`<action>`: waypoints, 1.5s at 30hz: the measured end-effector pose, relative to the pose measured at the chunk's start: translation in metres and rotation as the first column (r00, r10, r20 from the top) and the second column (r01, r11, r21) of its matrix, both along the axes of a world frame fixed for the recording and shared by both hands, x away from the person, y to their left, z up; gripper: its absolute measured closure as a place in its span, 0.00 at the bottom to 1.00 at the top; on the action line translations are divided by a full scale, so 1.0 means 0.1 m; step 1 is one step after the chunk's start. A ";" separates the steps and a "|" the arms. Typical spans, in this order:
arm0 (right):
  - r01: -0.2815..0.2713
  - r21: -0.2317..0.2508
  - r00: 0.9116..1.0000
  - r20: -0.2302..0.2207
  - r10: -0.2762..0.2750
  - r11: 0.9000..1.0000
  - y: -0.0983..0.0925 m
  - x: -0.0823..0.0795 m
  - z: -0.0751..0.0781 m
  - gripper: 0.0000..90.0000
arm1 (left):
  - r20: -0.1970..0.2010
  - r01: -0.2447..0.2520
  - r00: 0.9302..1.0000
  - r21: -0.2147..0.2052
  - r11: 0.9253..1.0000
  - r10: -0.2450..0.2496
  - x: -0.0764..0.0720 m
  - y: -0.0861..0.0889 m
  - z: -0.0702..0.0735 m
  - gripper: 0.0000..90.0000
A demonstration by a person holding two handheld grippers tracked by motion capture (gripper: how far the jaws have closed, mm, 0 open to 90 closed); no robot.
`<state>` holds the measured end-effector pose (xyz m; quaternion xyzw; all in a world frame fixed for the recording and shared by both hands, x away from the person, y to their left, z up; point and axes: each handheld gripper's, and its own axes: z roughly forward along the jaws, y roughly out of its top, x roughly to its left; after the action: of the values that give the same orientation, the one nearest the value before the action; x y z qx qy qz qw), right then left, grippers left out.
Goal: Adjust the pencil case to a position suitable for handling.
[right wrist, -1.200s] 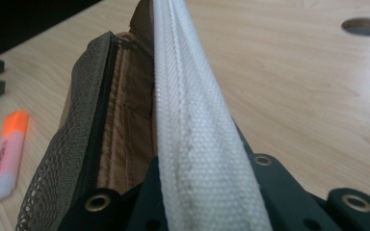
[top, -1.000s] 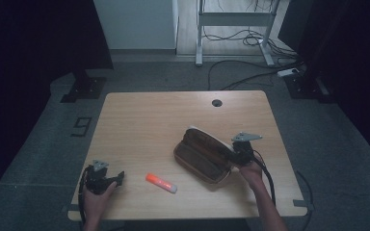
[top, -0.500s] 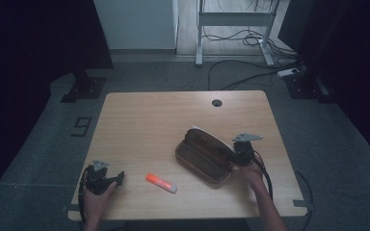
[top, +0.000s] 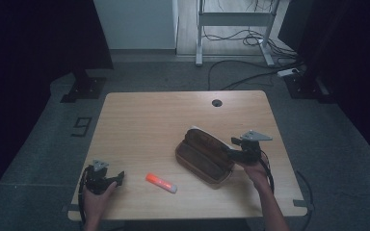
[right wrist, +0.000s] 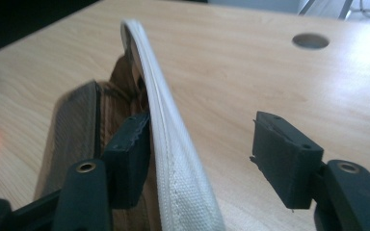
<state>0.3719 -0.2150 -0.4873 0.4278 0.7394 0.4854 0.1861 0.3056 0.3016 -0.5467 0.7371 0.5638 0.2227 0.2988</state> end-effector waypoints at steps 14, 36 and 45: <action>-0.012 0.038 0.996 0.089 0.008 0.999 0.03 -0.23 0.26 0.37 | 0.000 0.000 1.000 0.000 1.000 0.000 0.00 0.00 0.00 0.16; -0.189 -0.013 0.981 0.039 0.189 0.982 0.62 -0.37 0.14 0.38 | -0.001 0.000 1.000 0.000 1.000 0.000 0.00 0.00 0.00 0.16; -0.240 -0.040 0.970 0.027 0.241 0.970 0.91 -0.43 0.00 0.38 | -0.001 0.000 1.000 0.000 1.000 0.000 0.00 0.00 0.00 0.16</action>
<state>0.3286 -0.1244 -0.4869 0.3240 0.7916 0.4973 0.1453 0.3056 0.3016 -0.5466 0.7371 0.5639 0.2223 0.2988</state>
